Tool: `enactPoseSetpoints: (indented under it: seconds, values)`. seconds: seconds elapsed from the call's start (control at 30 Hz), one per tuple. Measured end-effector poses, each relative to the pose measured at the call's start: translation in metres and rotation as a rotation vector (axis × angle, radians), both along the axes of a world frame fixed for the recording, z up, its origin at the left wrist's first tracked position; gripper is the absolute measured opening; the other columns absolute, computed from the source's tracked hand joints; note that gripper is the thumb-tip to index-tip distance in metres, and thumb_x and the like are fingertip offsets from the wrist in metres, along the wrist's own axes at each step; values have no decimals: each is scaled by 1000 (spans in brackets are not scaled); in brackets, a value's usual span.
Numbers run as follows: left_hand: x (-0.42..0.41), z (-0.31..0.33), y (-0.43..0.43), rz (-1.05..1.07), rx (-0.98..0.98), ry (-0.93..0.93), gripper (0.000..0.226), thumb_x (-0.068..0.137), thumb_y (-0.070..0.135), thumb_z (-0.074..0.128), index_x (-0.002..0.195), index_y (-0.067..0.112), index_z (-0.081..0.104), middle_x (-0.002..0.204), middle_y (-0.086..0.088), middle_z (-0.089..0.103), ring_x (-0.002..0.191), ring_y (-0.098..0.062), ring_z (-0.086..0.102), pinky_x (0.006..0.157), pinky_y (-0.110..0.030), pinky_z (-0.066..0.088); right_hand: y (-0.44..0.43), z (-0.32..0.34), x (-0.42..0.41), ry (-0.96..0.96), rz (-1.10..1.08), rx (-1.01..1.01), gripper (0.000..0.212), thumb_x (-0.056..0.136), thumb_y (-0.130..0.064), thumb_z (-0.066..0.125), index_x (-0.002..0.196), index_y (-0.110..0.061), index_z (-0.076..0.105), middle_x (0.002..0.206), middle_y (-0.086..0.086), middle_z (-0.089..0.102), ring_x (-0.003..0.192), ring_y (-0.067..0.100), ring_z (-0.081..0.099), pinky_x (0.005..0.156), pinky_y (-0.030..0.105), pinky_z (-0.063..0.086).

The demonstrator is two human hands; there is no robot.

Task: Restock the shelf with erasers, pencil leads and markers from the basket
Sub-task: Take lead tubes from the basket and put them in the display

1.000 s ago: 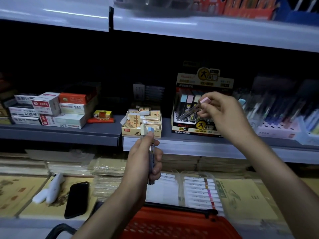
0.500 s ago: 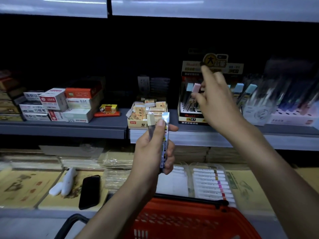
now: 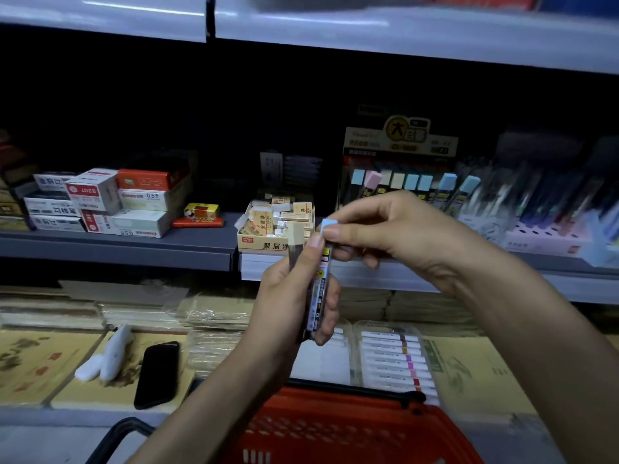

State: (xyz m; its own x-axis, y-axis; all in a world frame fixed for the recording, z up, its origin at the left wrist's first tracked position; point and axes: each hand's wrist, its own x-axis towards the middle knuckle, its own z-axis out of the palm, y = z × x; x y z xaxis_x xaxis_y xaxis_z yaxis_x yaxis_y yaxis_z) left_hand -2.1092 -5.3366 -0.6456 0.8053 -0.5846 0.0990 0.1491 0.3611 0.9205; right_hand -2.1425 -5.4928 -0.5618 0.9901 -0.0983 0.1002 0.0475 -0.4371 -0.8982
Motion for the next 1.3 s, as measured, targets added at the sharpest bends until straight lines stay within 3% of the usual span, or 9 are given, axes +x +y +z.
enactPoseSetpoints:
  seconds: [0.13, 0.2, 0.27, 0.4, 0.53, 0.73, 1.1, 1.2, 1.3]
  values:
    - [-2, -4, 0, -32, 14, 15, 46, 102, 48, 50, 101, 10, 75, 67, -15, 59, 41, -22, 52, 38, -22, 39, -14, 10, -9, -30, -121, 163, 13, 92, -12, 70, 102, -4, 73, 91, 17, 76, 74, 21, 74, 57, 23, 58]
    - [-1, -8, -1, 3, 43, 14, 45, 102, 46, 52, 103, 8, 74, 66, -15, 61, 39, -20, 52, 36, -20, 35, -27, 18, -15, -105, -211, 203, 8, 95, -11, 67, 99, -5, 70, 86, 15, 76, 76, 24, 77, 60, 22, 59]
    - [1, -11, 0, 63, 93, 12, 43, 102, 45, 52, 101, 7, 73, 64, -13, 61, 36, -16, 46, 36, -16, 28, -42, 25, -19, -209, -333, 126, 7, 99, -9, 63, 100, -6, 69, 80, 14, 76, 74, 23, 77, 66, 22, 61]
    - [5, -16, 2, 131, 134, 18, 45, 104, 45, 51, 102, 6, 72, 63, -8, 57, 35, -13, 34, 40, -17, 21, -71, 20, -17, -371, -530, -242, 7, 102, -14, 61, 104, -14, 68, 85, 7, 75, 76, 12, 76, 82, 35, 62]
    - [8, -21, 0, 159, 130, 55, 46, 104, 45, 52, 102, 3, 71, 61, -6, 52, 35, -12, 26, 42, -18, 17, -72, 0, -5, -417, -536, -389, 12, 102, -16, 60, 110, -14, 70, 91, -3, 74, 77, 2, 74, 88, 36, 61]
    - [12, -26, -4, 173, 151, 71, 46, 104, 44, 51, 104, 1, 69, 59, -4, 49, 36, -12, 23, 43, -19, 15, -75, -12, 7, -431, -520, -399, 17, 104, -15, 58, 116, -14, 70, 96, -2, 74, 82, 2, 73, 88, 33, 61]
    - [15, -32, -8, 187, 177, 100, 47, 104, 44, 51, 101, 1, 69, 58, -3, 48, 36, -11, 24, 43, -18, 14, -65, -12, 23, -413, -434, -688, 23, 105, -16, 53, 119, -11, 71, 79, 5, 72, 73, 9, 69, 81, 39, 58]
    - [15, -32, -8, 185, 174, 107, 47, 104, 43, 51, 101, 0, 69, 58, -3, 47, 36, -11, 23, 47, -22, 13, -63, -15, 31, -420, -504, -665, 21, 103, -22, 58, 118, -17, 72, 86, 1, 71, 77, 15, 66, 80, 40, 57]
    - [16, -31, -7, 192, 173, 117, 46, 105, 42, 51, 101, 0, 69, 57, -3, 47, 36, -11, 22, 50, -24, 11, -62, -15, 36, -426, -558, -661, 22, 100, -21, 64, 120, -18, 72, 100, 0, 69, 86, 14, 63, 81, 33, 52]
